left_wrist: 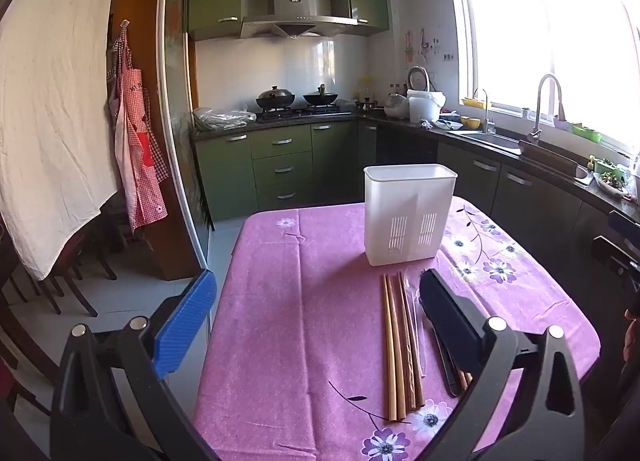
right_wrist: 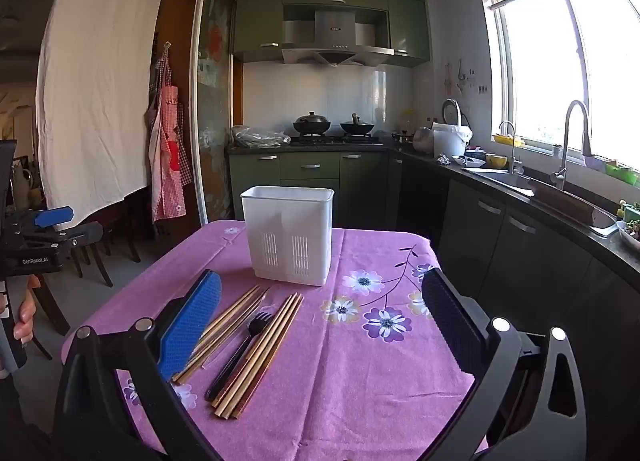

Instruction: Organize utensils

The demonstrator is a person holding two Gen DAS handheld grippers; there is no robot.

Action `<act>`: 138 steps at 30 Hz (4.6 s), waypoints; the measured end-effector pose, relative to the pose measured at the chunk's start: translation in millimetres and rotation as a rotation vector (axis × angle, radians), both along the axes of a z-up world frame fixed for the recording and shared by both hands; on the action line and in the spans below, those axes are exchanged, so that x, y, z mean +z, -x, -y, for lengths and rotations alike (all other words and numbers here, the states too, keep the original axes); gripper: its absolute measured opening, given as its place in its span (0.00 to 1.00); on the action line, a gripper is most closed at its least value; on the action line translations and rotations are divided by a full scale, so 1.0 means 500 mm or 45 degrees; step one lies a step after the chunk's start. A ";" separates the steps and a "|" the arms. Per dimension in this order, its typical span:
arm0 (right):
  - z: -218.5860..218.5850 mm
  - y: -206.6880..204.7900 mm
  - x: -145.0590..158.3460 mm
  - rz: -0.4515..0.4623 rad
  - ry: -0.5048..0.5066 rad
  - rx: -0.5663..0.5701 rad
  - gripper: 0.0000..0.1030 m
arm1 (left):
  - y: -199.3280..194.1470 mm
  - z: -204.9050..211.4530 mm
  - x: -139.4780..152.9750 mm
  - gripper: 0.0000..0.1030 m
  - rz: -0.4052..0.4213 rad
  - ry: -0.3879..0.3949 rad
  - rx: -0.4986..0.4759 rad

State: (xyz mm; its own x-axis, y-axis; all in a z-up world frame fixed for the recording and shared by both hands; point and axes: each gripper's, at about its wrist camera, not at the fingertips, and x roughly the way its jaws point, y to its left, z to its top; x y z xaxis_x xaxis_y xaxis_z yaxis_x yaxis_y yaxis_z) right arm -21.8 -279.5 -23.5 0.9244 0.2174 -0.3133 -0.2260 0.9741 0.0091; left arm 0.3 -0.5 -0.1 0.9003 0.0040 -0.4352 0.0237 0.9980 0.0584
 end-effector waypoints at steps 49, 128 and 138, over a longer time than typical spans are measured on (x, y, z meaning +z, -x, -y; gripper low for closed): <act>-0.012 -0.025 -0.013 -0.057 -0.008 0.017 0.96 | -0.008 0.004 -0.031 0.94 -0.055 0.008 -0.021; 0.036 -0.319 -0.137 -0.718 0.036 0.058 0.82 | -0.384 0.232 -0.219 0.51 -0.944 0.017 -0.326; 0.034 -0.318 -0.142 -0.709 0.051 0.065 0.82 | -0.420 0.282 -0.253 0.11 -1.037 -0.011 -0.342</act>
State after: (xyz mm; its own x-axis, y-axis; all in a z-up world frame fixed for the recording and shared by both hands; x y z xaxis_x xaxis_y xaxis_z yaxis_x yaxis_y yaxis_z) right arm 137.0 -296.6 -94.7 0.6057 0.2351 -0.7602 -0.2444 0.9641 0.1035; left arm 210.2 -141.8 -126.5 0.2777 -0.1583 -0.9475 0.2972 0.9521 -0.0720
